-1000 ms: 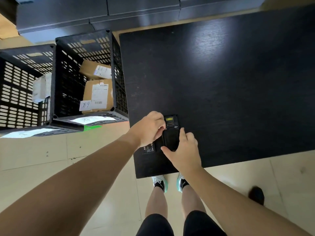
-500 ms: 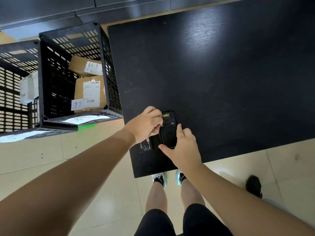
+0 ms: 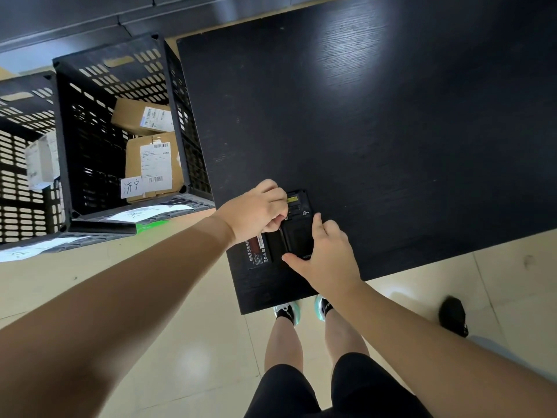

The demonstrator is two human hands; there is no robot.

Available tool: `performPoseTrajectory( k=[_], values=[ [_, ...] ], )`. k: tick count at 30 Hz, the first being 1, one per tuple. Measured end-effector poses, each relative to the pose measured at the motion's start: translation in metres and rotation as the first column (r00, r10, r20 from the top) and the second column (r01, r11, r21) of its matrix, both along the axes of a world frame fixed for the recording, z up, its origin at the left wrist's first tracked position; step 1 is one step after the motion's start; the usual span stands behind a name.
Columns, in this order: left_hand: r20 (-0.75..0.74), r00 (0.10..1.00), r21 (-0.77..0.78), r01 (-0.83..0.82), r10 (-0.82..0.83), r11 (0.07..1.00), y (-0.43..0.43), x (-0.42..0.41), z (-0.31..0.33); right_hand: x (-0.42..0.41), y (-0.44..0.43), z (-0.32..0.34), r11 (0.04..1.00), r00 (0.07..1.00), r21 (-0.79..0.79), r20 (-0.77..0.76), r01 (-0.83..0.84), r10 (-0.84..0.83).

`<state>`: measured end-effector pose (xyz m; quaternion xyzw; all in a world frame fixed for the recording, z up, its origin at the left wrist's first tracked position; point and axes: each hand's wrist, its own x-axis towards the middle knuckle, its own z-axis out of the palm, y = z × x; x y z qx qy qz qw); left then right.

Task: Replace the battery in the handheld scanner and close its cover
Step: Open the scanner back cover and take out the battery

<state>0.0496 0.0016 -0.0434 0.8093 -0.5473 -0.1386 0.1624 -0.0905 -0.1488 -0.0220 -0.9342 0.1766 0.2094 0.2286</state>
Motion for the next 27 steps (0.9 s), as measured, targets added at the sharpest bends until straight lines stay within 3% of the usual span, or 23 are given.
performPoseTrajectory(
  k=[10, 19, 22, 24, 26, 27],
  values=[
    [0.122, 0.965, 0.042, 0.230, -0.233, 0.972, -0.009, 0.021, 0.003, -0.001, -0.002, -0.001, 0.999, 0.999, -0.020, 0.009, -0.034, 0.034],
    [0.071, 0.981, -0.008, 0.184, -0.183, 0.983, -0.012, 0.025, 0.004, -0.003, -0.002, -0.005, 0.999, 0.999, -0.015, 0.022, -0.031, 0.032],
    [0.025, 0.998, -0.022, 0.057, -0.057, 0.998, -0.007, 0.015, 0.007, -0.003, -0.002, -0.005, 1.000, 0.999, 0.004, 0.027, -0.019, 0.019],
    [-0.068, 0.988, -0.069, -0.144, 0.140, 0.987, -0.002, -0.004, 0.012, -0.003, -0.008, -0.002, 0.994, 0.999, 0.101, 0.018, 0.038, -0.040],
    [-0.231, 0.858, -0.079, -0.486, 0.459, 0.870, -0.001, -0.038, 0.019, 0.000, -0.021, 0.004, 0.950, 0.983, 0.264, 0.032, 0.168, -0.183],
    [-0.323, 0.722, -0.028, -0.653, 0.612, 0.757, -0.005, -0.058, 0.024, 0.003, -0.030, 0.007, 0.925, 0.971, 0.319, 0.054, 0.206, -0.234]
  ],
)
